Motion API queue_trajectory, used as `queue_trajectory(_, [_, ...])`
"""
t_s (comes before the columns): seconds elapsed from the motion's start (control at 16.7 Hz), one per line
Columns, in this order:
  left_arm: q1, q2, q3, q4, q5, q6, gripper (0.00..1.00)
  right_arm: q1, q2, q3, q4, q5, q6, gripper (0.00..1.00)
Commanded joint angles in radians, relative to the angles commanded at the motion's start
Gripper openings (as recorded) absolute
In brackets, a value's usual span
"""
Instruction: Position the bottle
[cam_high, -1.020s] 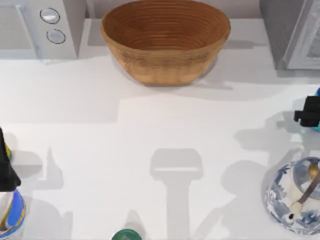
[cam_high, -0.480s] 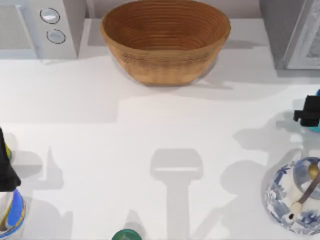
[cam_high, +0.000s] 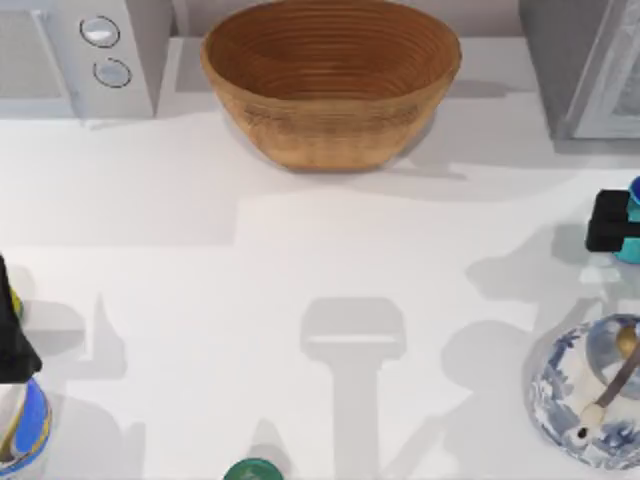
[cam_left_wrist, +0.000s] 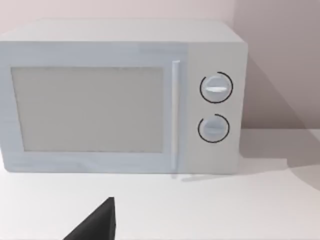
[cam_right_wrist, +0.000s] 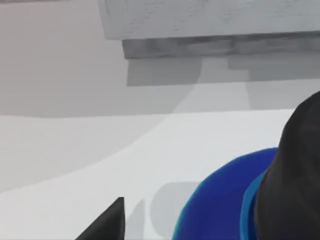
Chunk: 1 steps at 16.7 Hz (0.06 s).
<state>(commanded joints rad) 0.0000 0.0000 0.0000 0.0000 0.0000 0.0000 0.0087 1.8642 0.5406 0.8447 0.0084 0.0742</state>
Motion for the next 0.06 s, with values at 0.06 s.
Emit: queue_trajectory(0.06, [0.000, 0.000, 0.000, 0.000, 0.000, 0.000, 1.00, 0.000, 0.000, 0.000, 0.000, 0.000, 0.000, 1.00])
